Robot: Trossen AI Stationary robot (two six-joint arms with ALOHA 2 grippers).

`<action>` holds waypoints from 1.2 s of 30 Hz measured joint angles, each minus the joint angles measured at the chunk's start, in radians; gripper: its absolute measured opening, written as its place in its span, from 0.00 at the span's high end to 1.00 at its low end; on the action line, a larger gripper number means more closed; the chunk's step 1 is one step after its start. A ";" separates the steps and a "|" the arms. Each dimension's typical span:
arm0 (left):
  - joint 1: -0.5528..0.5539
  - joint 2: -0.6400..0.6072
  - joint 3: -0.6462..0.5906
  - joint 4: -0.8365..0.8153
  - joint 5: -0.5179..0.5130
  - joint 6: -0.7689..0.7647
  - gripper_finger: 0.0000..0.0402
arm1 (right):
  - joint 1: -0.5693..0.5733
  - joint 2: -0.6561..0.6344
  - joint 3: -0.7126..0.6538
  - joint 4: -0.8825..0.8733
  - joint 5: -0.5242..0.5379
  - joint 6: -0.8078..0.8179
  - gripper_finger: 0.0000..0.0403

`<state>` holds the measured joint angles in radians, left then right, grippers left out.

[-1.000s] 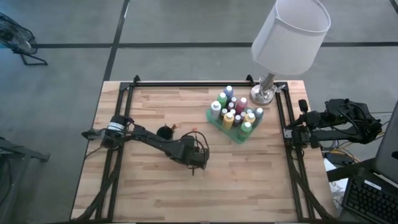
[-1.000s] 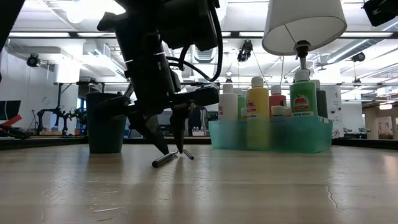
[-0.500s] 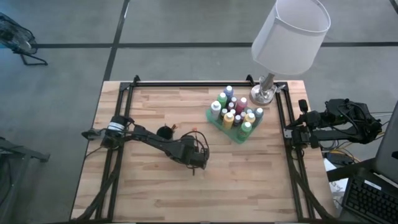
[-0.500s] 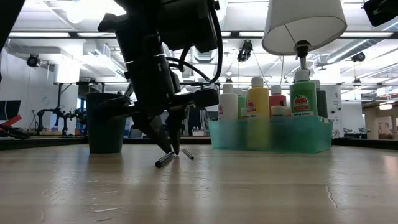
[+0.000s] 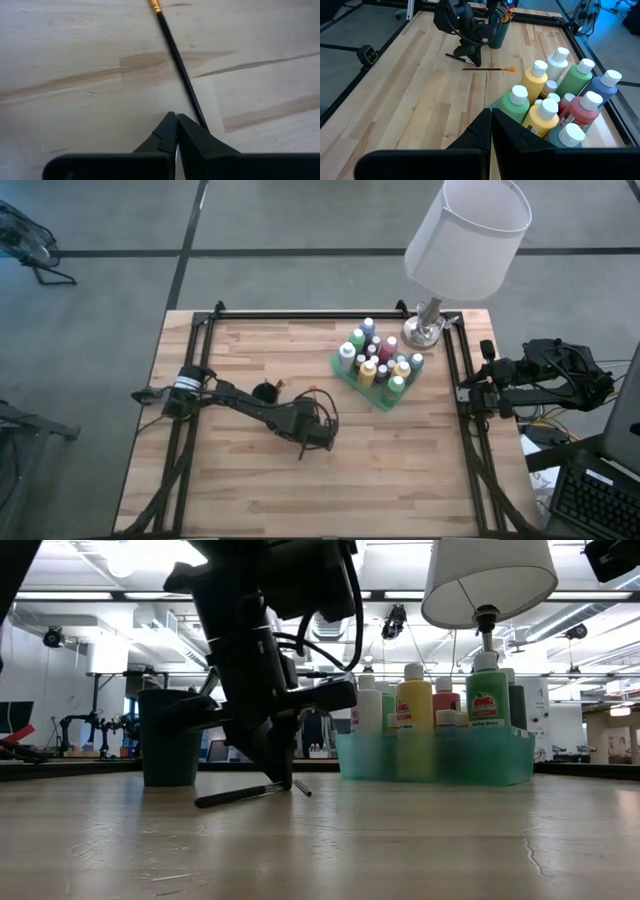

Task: Pick & Place Paint Supplies
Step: Put the silver paint brush into the green cup

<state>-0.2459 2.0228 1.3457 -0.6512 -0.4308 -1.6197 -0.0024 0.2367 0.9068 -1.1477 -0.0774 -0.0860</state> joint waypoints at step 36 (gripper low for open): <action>0.096 -0.280 0.189 0.032 0.045 0.940 0.99 | 0.000 0.000 0.000 0.000 0.000 0.000 0.98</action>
<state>-0.1495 1.7427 1.5347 -0.6193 -0.3859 -0.6796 -0.0021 0.2367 0.9070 -1.1477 -0.0773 -0.0861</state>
